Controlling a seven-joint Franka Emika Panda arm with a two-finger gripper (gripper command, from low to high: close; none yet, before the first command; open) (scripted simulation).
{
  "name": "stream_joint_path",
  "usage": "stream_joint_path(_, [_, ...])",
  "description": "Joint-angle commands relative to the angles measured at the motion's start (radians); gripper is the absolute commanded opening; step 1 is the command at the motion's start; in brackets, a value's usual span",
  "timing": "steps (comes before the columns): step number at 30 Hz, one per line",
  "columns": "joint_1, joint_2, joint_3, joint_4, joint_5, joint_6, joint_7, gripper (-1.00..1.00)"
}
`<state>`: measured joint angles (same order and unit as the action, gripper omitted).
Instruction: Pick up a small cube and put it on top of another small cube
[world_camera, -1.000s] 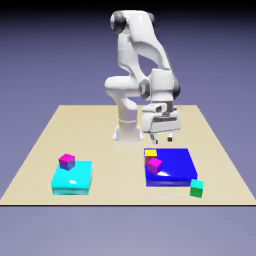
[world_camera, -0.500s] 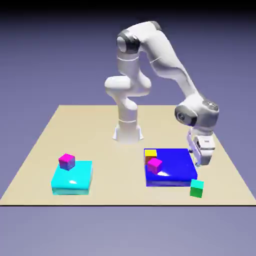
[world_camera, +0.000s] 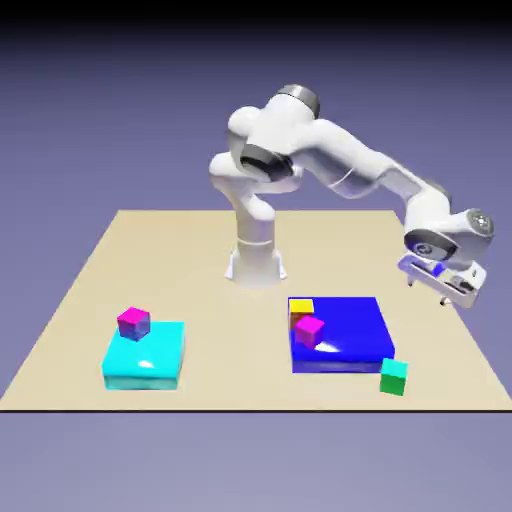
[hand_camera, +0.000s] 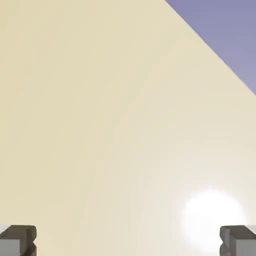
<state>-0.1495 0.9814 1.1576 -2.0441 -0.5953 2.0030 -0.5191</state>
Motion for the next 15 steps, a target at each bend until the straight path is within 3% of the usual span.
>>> stream_joint_path(1, [-0.025,0.036,0.02,0.018,-0.03,-0.025,-0.024,0.0])
stream_joint_path(15, [-0.375,0.544,0.298,0.273,-0.457,-0.373,-0.36,0.0])
